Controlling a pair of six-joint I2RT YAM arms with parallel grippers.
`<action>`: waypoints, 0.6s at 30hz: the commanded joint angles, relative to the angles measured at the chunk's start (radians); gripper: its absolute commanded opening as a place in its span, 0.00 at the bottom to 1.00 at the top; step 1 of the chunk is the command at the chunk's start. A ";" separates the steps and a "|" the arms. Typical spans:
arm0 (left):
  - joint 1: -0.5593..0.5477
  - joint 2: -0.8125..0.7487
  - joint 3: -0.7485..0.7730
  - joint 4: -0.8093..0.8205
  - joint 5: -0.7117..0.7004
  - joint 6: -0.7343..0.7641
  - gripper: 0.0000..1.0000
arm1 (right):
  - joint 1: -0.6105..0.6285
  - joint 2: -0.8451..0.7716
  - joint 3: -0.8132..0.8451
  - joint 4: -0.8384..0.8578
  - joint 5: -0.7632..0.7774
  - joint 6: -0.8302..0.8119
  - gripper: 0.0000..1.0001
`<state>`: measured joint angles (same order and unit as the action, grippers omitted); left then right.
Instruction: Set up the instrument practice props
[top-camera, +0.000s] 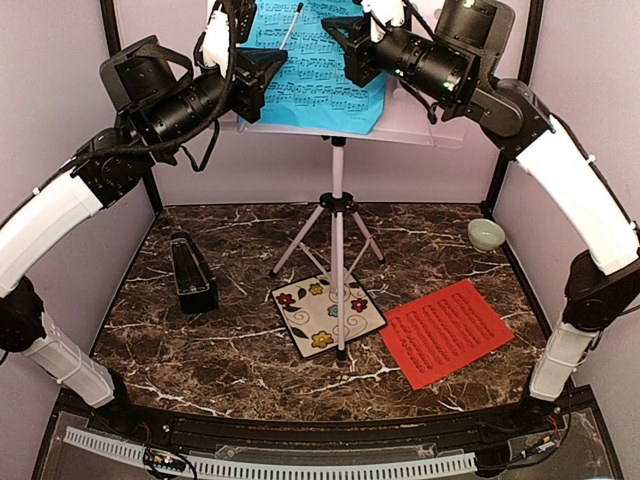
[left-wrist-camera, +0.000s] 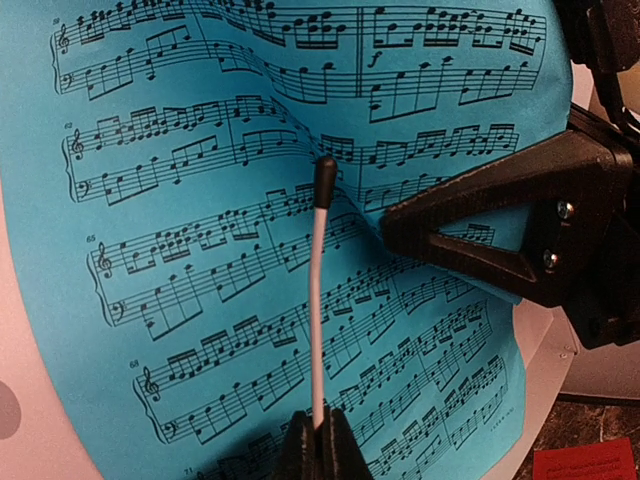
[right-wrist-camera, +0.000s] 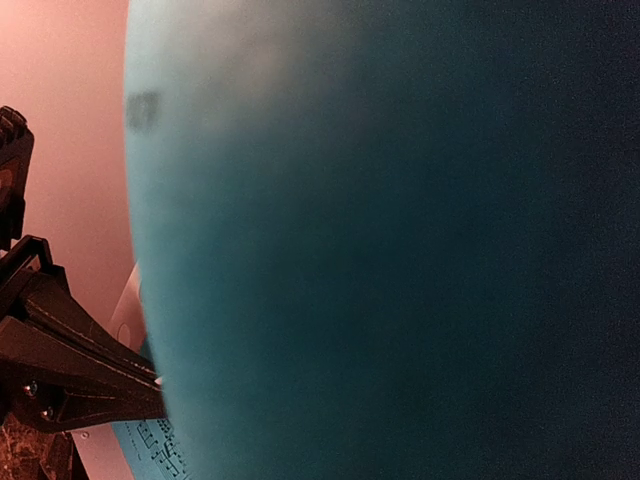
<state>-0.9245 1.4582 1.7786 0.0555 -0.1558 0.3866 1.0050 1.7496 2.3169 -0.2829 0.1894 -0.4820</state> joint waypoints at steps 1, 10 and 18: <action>-0.004 -0.032 0.005 0.064 0.042 0.010 0.00 | -0.015 0.010 0.040 0.086 -0.019 -0.010 0.00; -0.001 -0.034 0.005 0.077 0.048 0.016 0.00 | -0.050 0.009 0.021 0.145 -0.096 0.078 0.00; 0.000 -0.040 0.004 0.088 0.063 0.013 0.00 | -0.080 0.061 0.074 0.102 -0.214 0.122 0.00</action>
<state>-0.9226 1.4582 1.7782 0.0589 -0.1436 0.3908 0.9379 1.7775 2.3516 -0.1947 0.0414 -0.3897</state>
